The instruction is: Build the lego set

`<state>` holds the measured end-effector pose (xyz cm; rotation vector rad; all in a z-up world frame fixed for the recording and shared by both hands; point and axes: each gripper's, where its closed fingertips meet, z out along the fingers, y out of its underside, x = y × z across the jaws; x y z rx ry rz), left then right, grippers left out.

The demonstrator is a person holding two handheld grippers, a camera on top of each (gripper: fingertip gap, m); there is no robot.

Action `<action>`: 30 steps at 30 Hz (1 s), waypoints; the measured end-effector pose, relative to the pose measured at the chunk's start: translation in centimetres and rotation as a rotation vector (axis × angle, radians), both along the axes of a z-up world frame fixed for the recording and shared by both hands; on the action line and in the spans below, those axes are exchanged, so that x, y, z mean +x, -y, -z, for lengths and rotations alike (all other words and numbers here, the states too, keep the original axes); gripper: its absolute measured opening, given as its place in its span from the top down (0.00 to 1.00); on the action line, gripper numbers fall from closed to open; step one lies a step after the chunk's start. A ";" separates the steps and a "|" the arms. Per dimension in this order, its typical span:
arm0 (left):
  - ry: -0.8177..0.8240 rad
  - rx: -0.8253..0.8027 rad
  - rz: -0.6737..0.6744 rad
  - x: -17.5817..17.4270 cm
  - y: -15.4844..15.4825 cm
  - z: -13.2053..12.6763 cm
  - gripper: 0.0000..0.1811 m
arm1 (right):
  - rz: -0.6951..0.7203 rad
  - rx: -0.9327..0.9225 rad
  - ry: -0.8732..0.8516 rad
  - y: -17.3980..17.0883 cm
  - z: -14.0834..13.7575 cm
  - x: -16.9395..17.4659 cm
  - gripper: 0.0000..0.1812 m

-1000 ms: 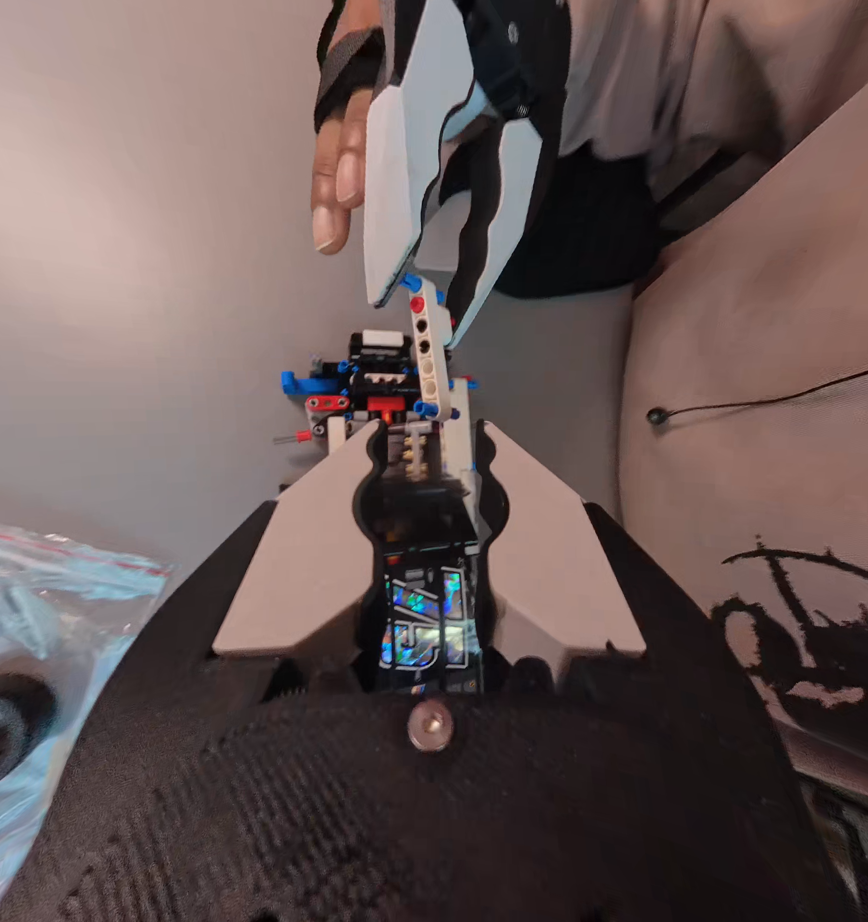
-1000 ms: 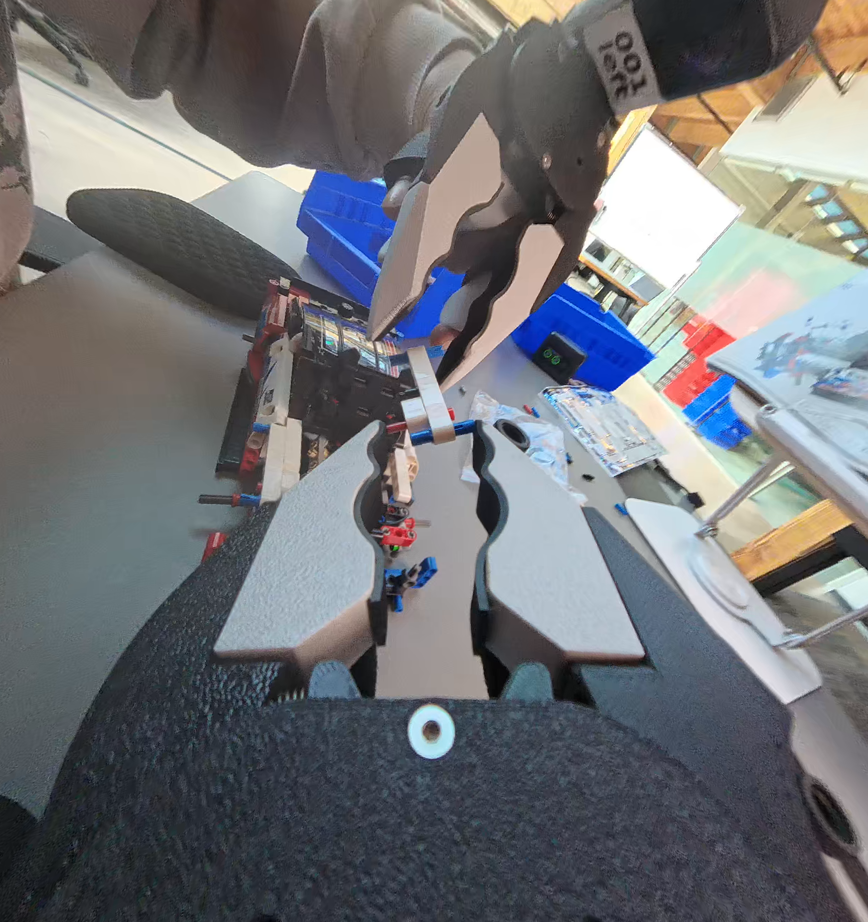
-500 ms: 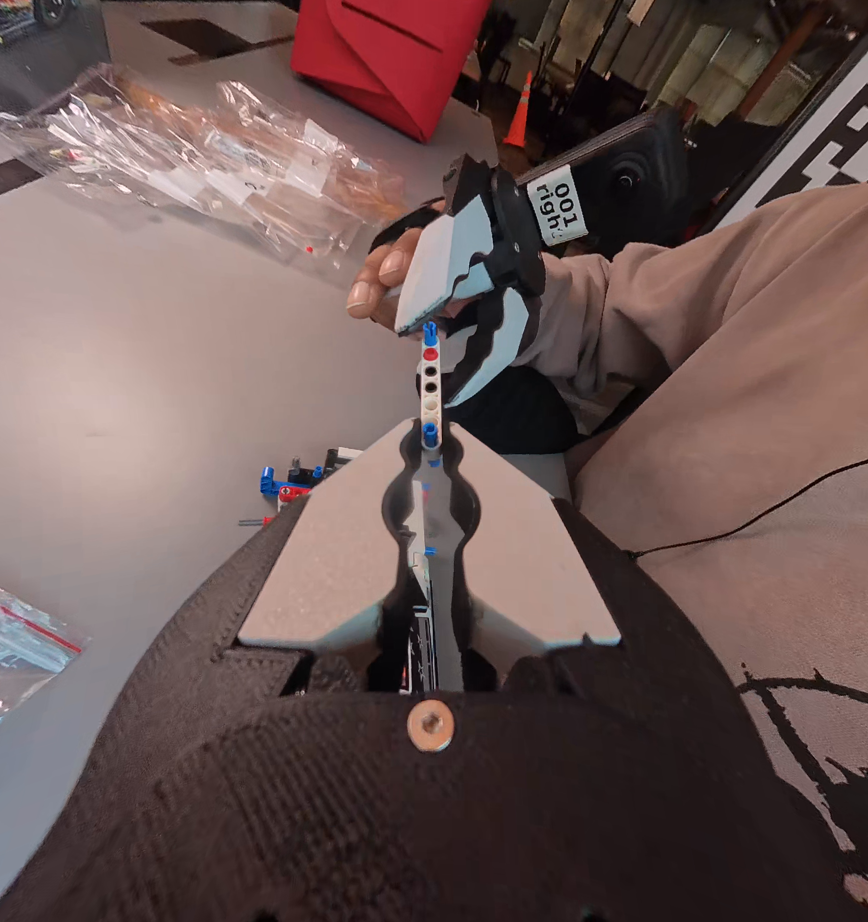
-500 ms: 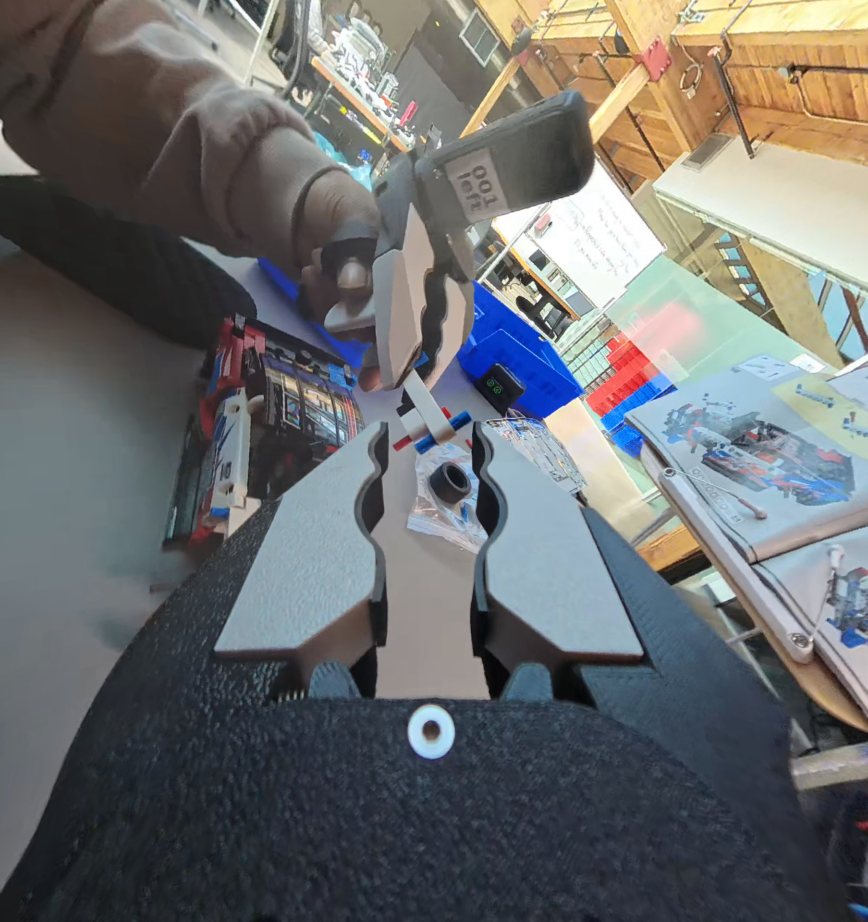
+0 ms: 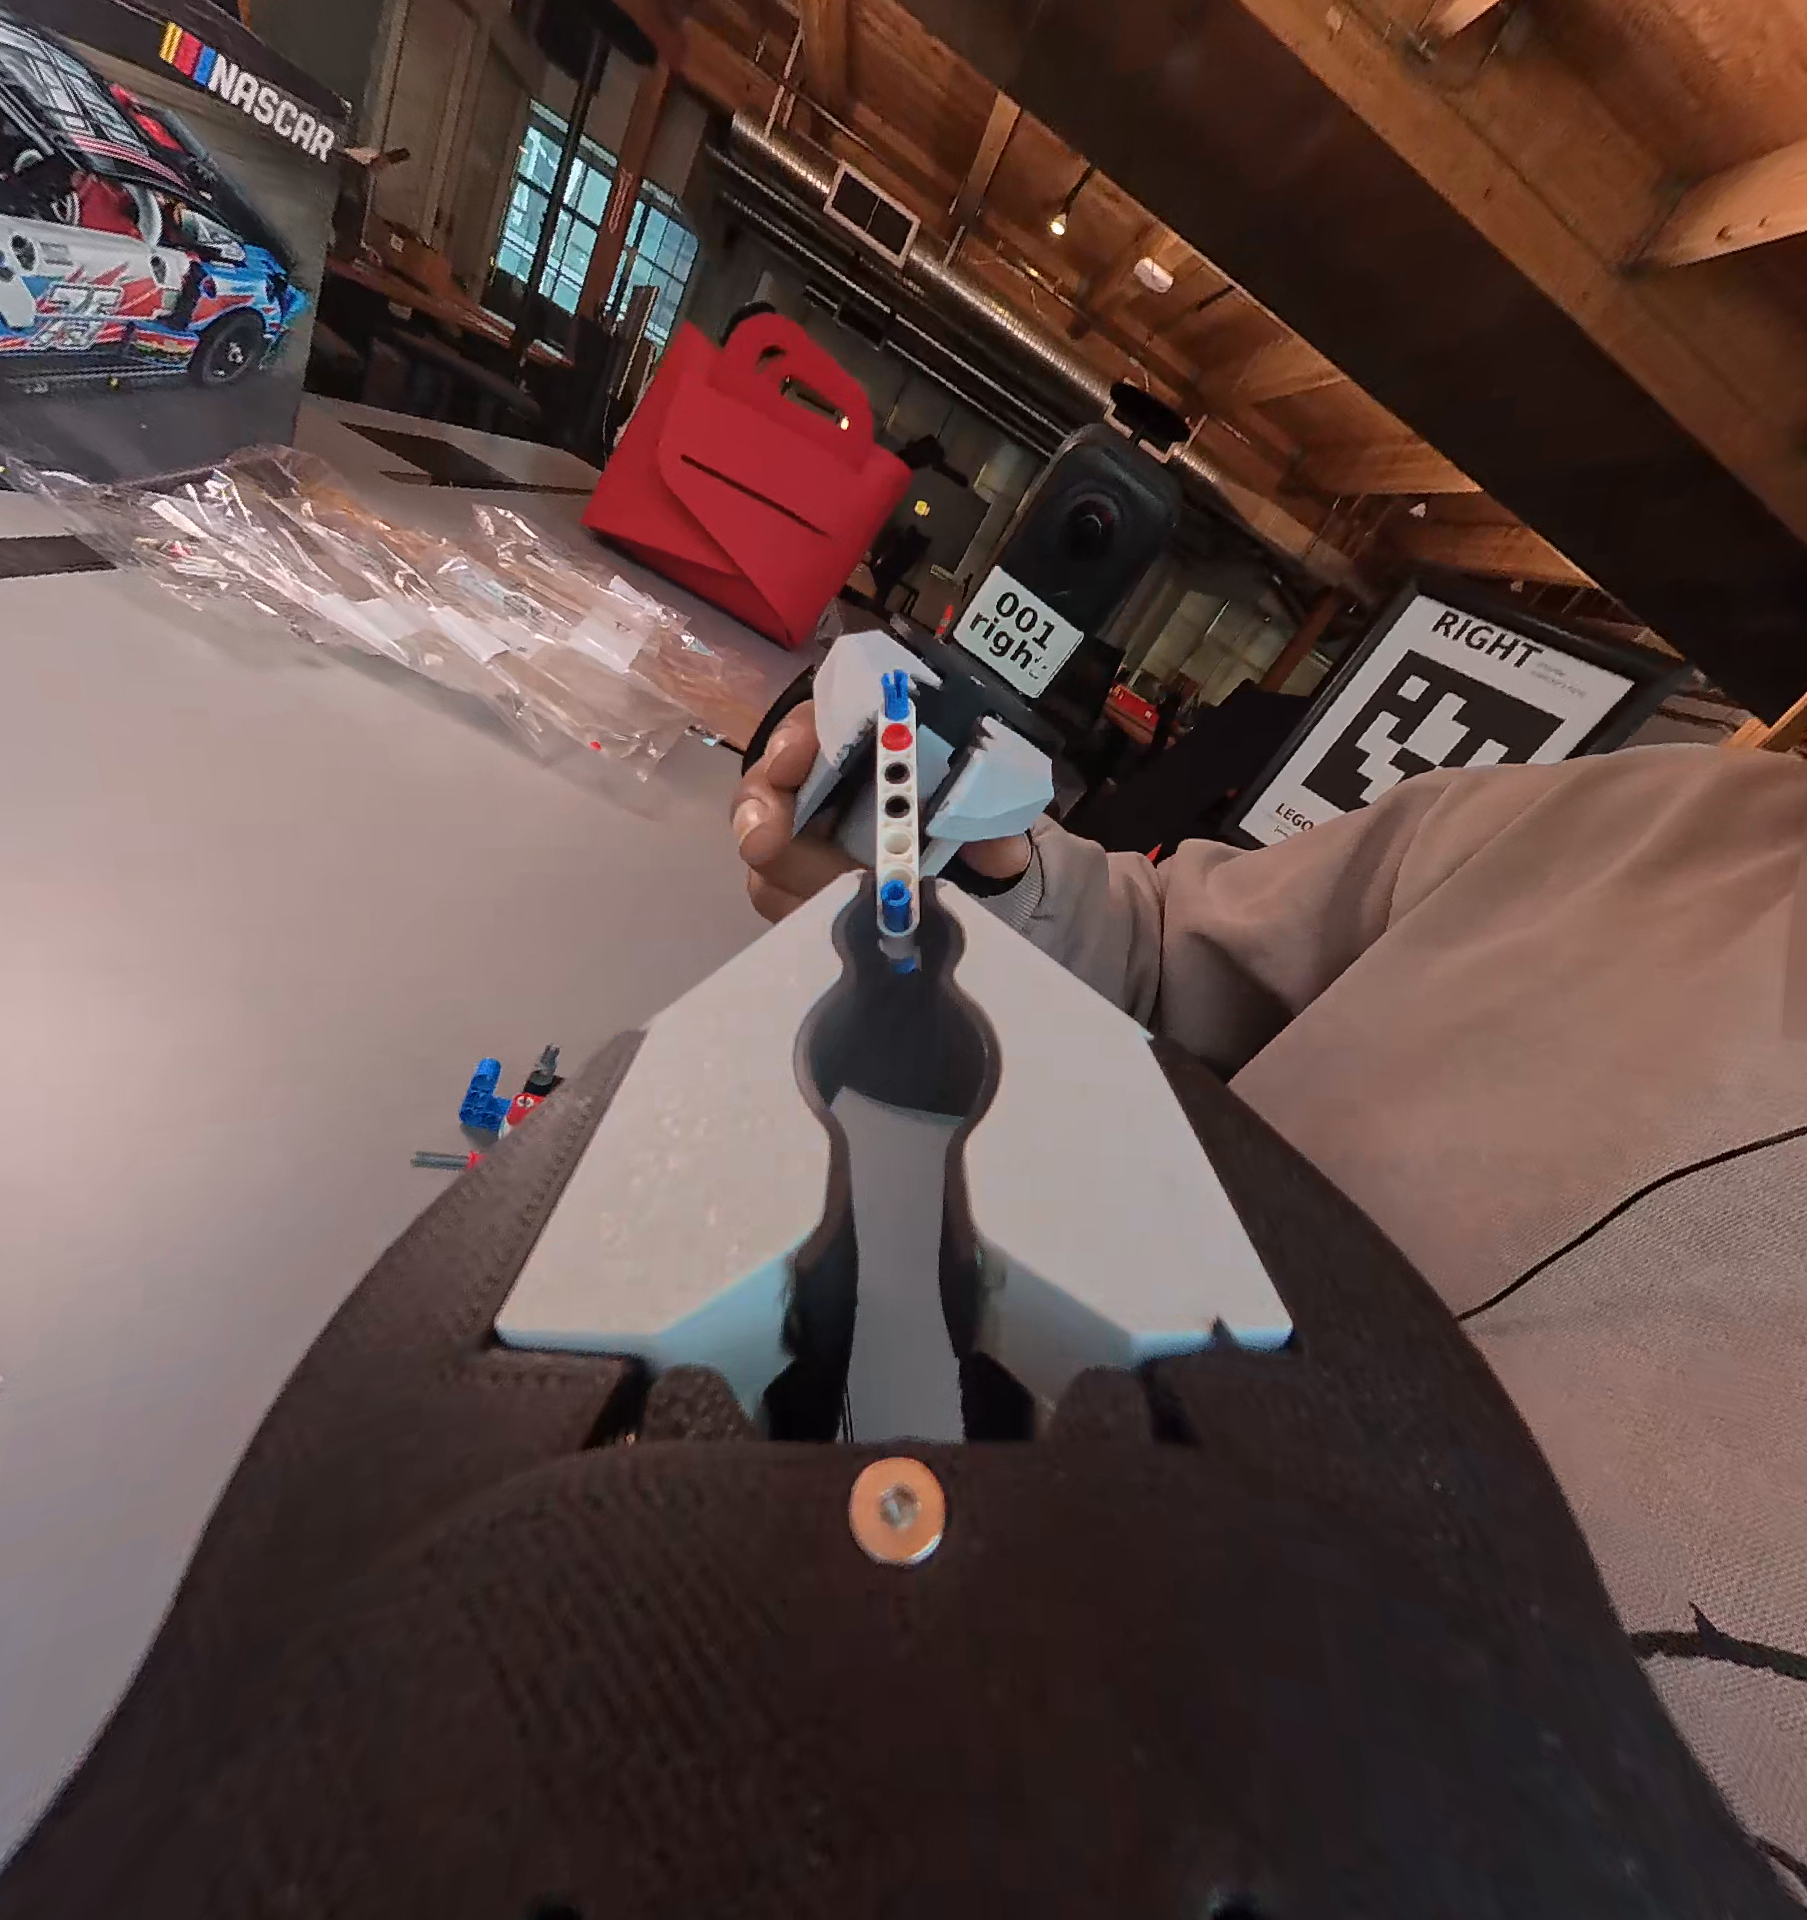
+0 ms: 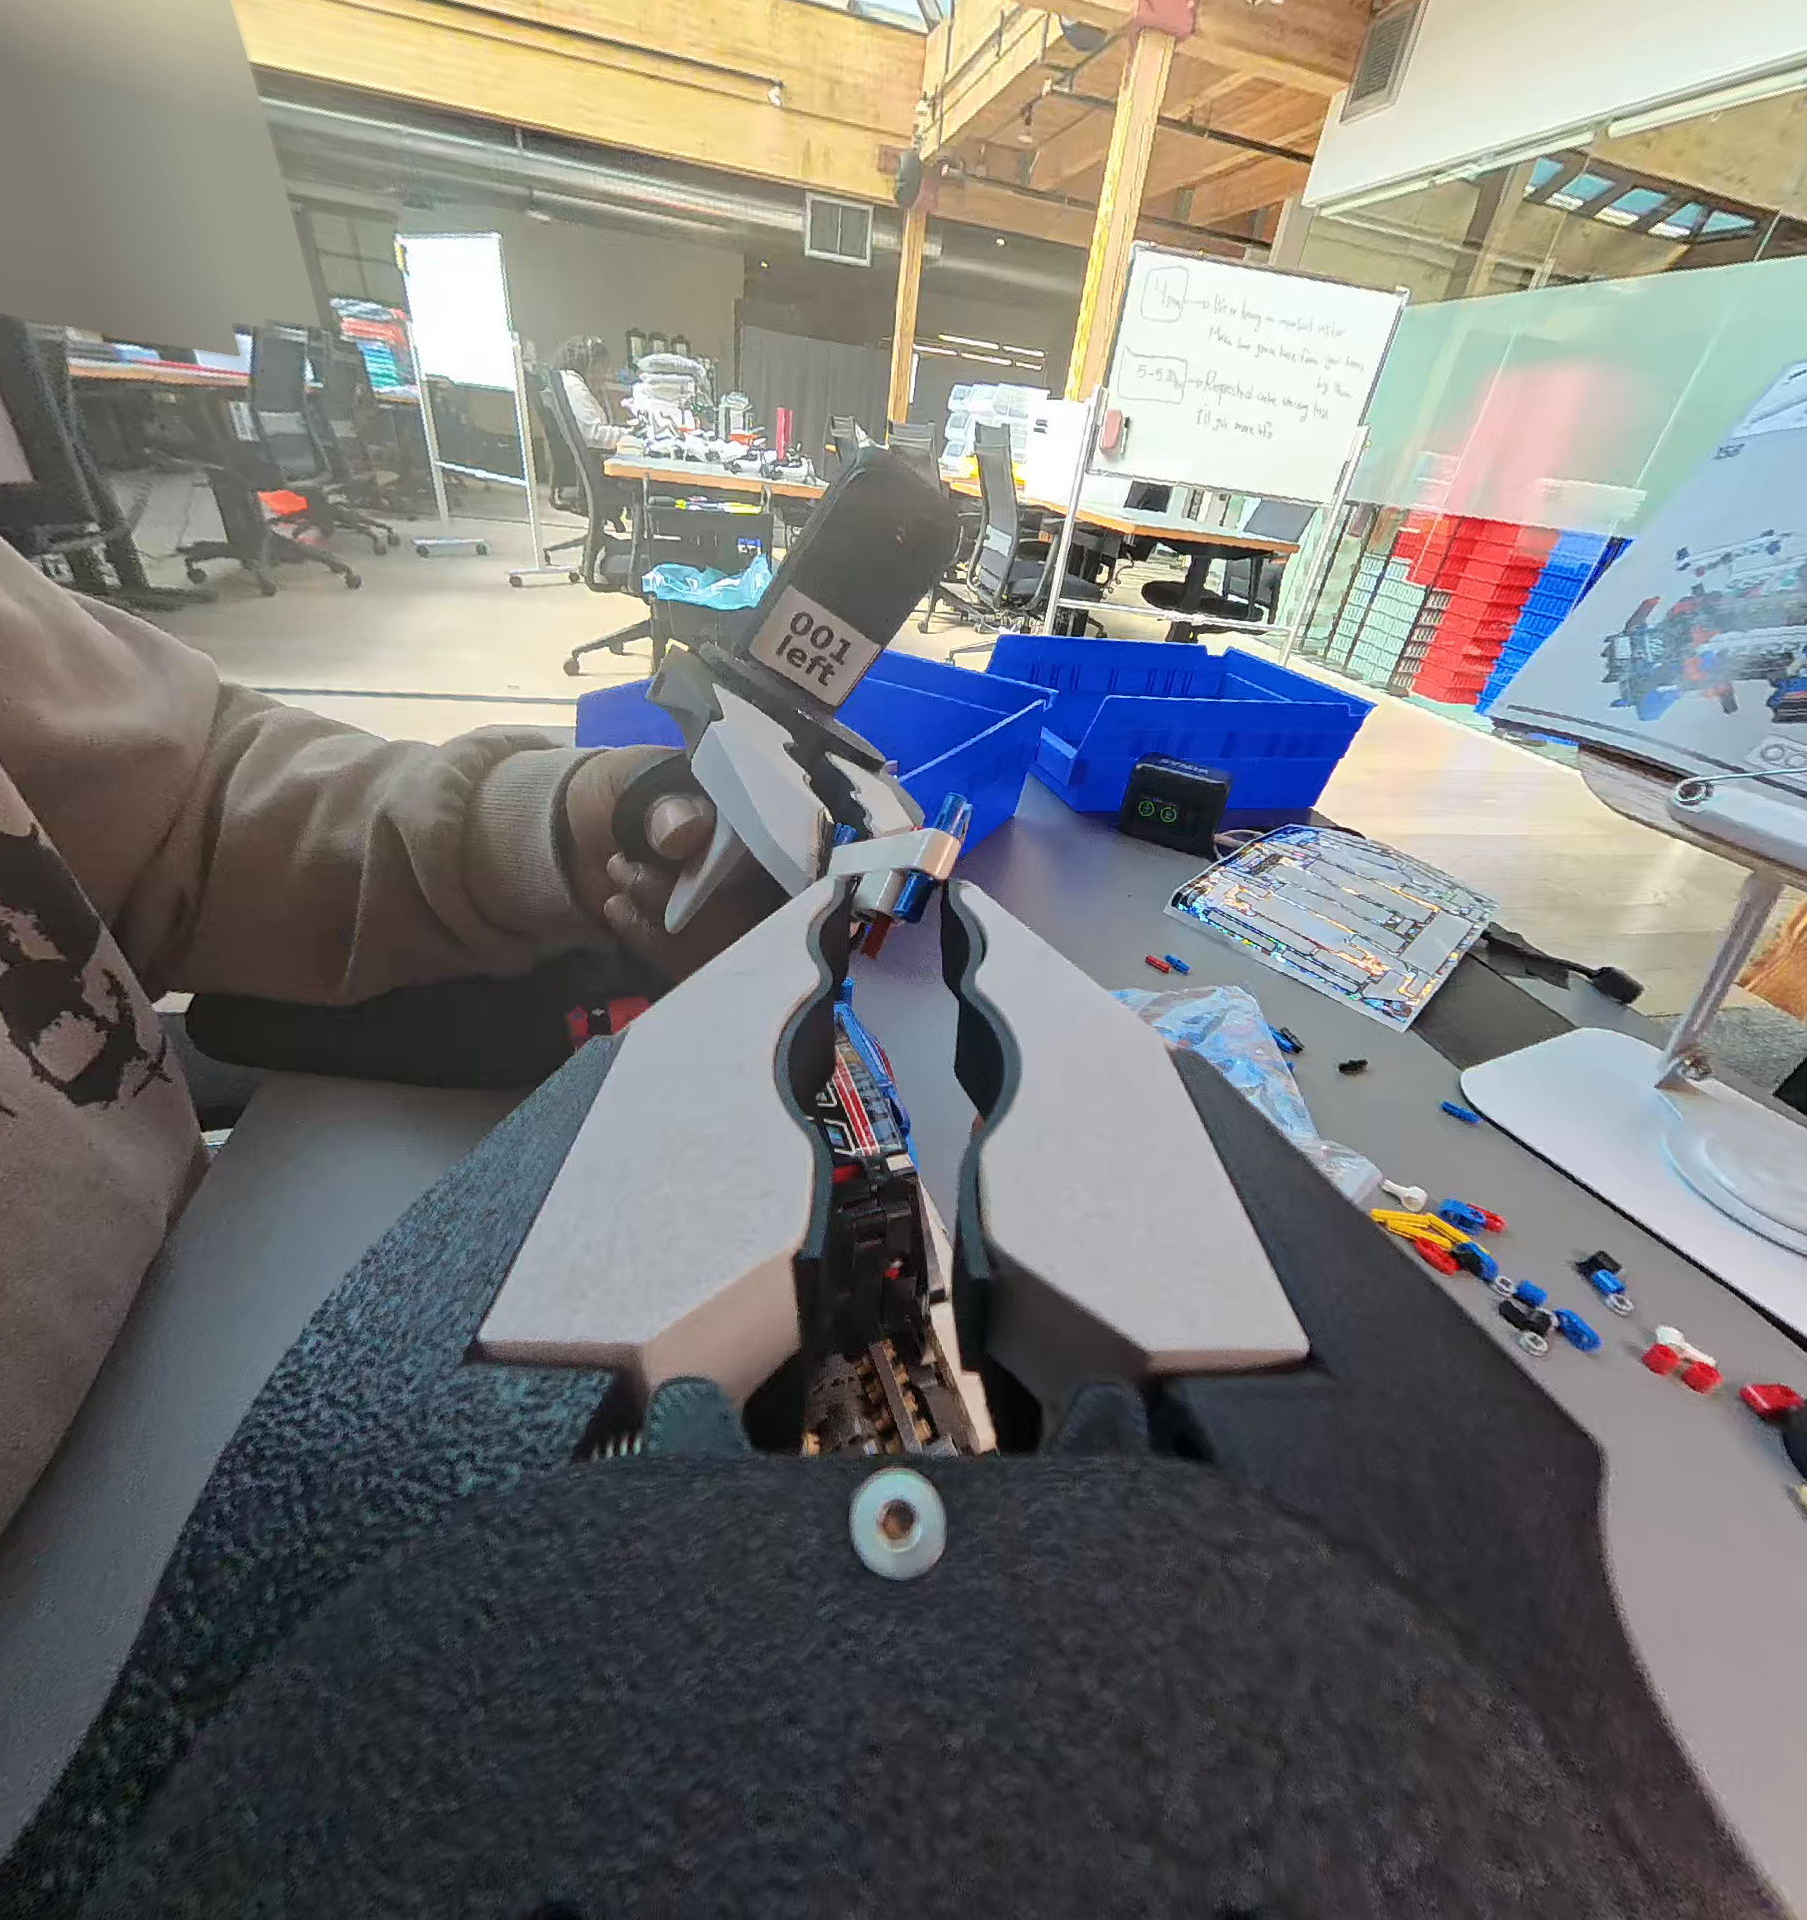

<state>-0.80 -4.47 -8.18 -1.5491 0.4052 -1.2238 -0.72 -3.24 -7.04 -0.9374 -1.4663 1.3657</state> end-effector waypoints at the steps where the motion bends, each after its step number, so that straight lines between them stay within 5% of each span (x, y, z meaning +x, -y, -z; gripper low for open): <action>1: 0.014 0.001 -0.002 -0.1 0.0 0.0 0.97 | -0.003 -0.016 0.002 0.0 0.0 -0.2 0.92; 30: -0.062 0.016 -0.073 -0.8 -0.1 1.7 0.97 | -0.181 -0.280 0.048 0.5 3.2 -0.6 1.00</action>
